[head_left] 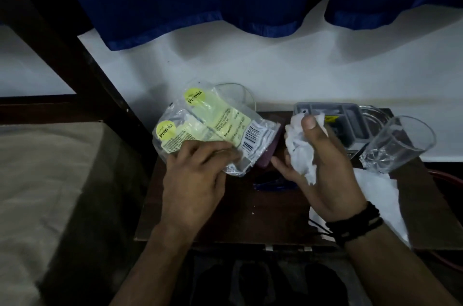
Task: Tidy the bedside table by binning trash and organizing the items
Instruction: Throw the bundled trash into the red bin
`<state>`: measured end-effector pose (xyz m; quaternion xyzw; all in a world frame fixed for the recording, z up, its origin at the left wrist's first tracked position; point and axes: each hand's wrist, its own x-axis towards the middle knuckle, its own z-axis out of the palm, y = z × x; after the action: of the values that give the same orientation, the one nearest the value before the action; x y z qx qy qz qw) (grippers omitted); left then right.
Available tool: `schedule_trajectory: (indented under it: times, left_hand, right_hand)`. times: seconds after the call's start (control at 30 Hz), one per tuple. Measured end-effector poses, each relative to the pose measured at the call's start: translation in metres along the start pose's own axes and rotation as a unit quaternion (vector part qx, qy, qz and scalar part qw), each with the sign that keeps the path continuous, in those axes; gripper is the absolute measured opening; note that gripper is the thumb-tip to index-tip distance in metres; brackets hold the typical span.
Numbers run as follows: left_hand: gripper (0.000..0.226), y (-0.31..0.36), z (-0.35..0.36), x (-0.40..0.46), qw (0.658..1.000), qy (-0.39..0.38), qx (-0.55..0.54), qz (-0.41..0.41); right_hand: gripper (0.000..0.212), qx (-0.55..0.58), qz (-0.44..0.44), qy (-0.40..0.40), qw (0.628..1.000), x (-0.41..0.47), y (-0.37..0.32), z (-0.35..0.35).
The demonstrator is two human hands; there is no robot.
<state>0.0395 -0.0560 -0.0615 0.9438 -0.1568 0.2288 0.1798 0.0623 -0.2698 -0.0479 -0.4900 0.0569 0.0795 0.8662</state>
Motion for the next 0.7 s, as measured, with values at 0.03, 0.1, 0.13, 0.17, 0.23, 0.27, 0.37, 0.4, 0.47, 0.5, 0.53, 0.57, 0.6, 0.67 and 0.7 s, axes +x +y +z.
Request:
schedule_trajectory:
  times: [0.03,0.1,0.13,0.17,0.23,0.27,0.37,0.4,0.47,0.5,0.53,0.57,0.6,0.67,0.7]
  left_hand:
    - [0.041,0.001,0.000,0.000,1.000,0.006,0.009,0.000]
    - [0.037,0.005,0.003,0.000,0.999,0.017,0.024,0.016]
    - [0.033,0.009,0.006,0.000,0.999,0.020,0.027,0.032]
    - [0.030,0.012,0.009,-0.001,0.998,0.025,0.025,0.051]
    - [0.024,0.018,0.015,-0.003,0.994,0.046,0.003,0.095]
    - [0.023,0.019,0.017,-0.004,0.992,0.055,-0.012,0.115]
    - [0.022,0.020,0.020,-0.005,0.985,0.061,-0.059,0.150]
    - [0.022,0.022,0.020,-0.004,0.984,0.059,-0.070,0.155]
    - [0.024,0.027,0.018,-0.001,0.983,0.048,-0.082,0.154]
    - [0.024,0.029,0.018,0.000,0.984,0.038,-0.085,0.149]
    - [0.025,0.031,0.018,0.000,0.986,0.027,-0.087,0.143]
    - [0.027,0.031,0.018,0.000,0.987,0.016,-0.092,0.133]
    - [0.031,0.030,0.018,-0.001,0.988,0.007,-0.104,0.116]
    - [0.042,0.031,0.016,-0.001,0.986,-0.007,-0.157,0.063]
    - [0.046,0.031,0.015,-0.001,0.981,-0.008,-0.192,0.033]
  right_hand:
    - [0.069,0.011,-0.002,-0.025,1.000,-0.001,-0.002,0.001]
    - [0.063,0.017,-0.003,-0.073,0.997,-0.004,-0.001,0.008]
    - [0.057,0.002,-0.007,-0.087,0.996,-0.006,0.003,0.011]
    - [0.051,-0.020,-0.005,-0.083,0.996,-0.007,0.006,0.013]
    - [0.052,-0.046,0.020,-0.101,0.994,-0.009,0.008,0.016]
    - [0.054,-0.041,0.040,-0.117,0.991,-0.009,0.009,0.014]
    - [0.052,-0.020,0.130,-0.142,0.981,-0.008,0.003,0.005]
    - [0.048,0.010,0.170,-0.132,0.976,-0.007,0.002,-0.001]
    - [0.031,0.094,0.241,-0.058,0.964,0.002,-0.002,-0.009]
    - [0.029,0.090,0.238,-0.074,0.964,0.005,0.000,-0.011]
    - [0.037,0.061,0.211,-0.064,0.973,0.005,0.001,-0.010]
    - [0.049,-0.013,0.140,-0.049,0.989,0.001,0.002,-0.003]
    - [0.053,-0.033,0.121,-0.040,0.991,0.000,0.003,-0.002]
    - [0.043,-0.038,0.115,0.020,0.992,0.001,0.002,-0.010]
    - [0.035,-0.017,0.117,0.050,0.992,0.004,0.003,-0.016]
